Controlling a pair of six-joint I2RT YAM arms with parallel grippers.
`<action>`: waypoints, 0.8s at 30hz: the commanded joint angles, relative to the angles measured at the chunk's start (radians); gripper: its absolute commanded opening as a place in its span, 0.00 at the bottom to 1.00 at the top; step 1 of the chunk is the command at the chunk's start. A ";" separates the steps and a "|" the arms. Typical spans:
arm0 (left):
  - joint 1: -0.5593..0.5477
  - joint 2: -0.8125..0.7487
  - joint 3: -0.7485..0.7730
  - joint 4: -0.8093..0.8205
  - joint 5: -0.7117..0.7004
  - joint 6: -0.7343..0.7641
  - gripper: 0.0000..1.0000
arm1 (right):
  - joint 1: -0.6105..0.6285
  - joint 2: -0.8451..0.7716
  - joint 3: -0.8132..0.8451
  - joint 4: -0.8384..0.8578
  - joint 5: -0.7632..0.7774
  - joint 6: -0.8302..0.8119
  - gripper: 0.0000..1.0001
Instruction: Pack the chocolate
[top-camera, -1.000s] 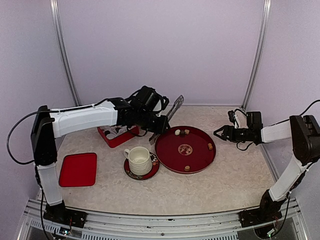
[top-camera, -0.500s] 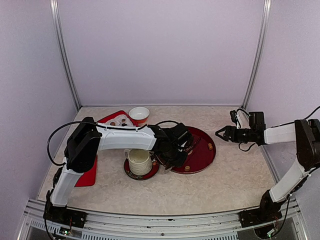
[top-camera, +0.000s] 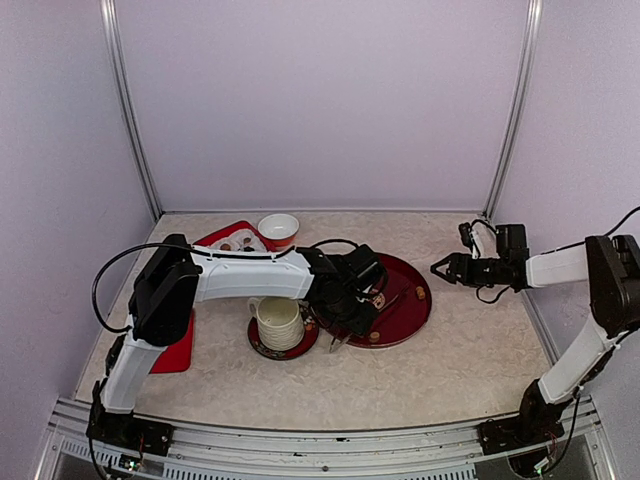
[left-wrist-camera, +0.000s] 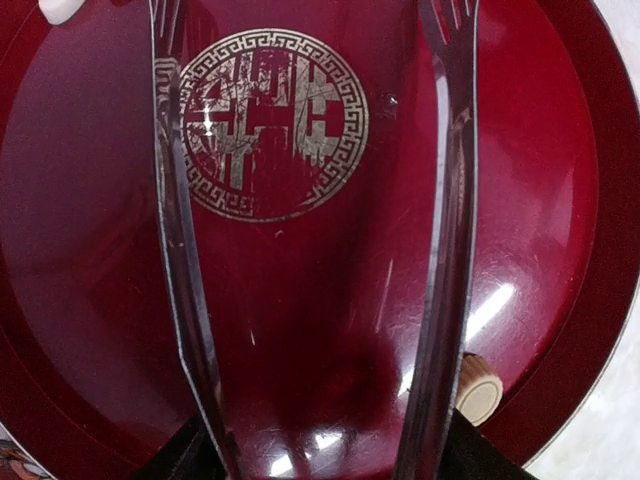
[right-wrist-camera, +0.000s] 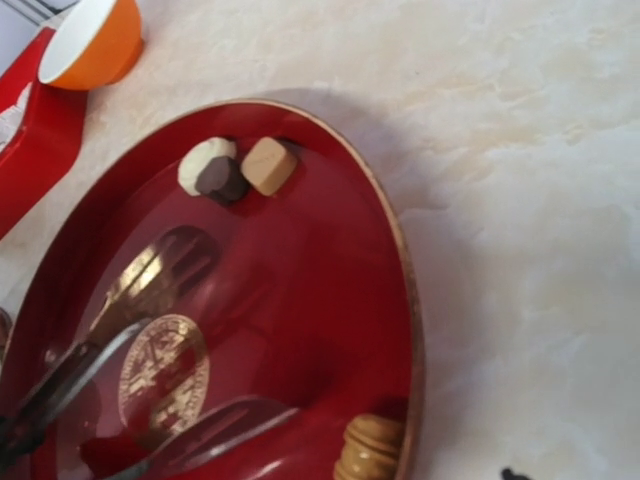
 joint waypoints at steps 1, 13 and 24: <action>-0.003 -0.039 0.035 -0.014 0.013 0.013 0.65 | 0.004 0.043 0.045 0.000 0.029 -0.014 0.74; -0.003 -0.165 0.018 -0.011 0.013 0.025 0.88 | 0.067 0.150 0.155 -0.034 0.112 -0.042 0.68; 0.014 -0.336 -0.039 0.030 -0.033 0.023 0.99 | 0.140 0.283 0.320 -0.143 0.270 -0.133 0.65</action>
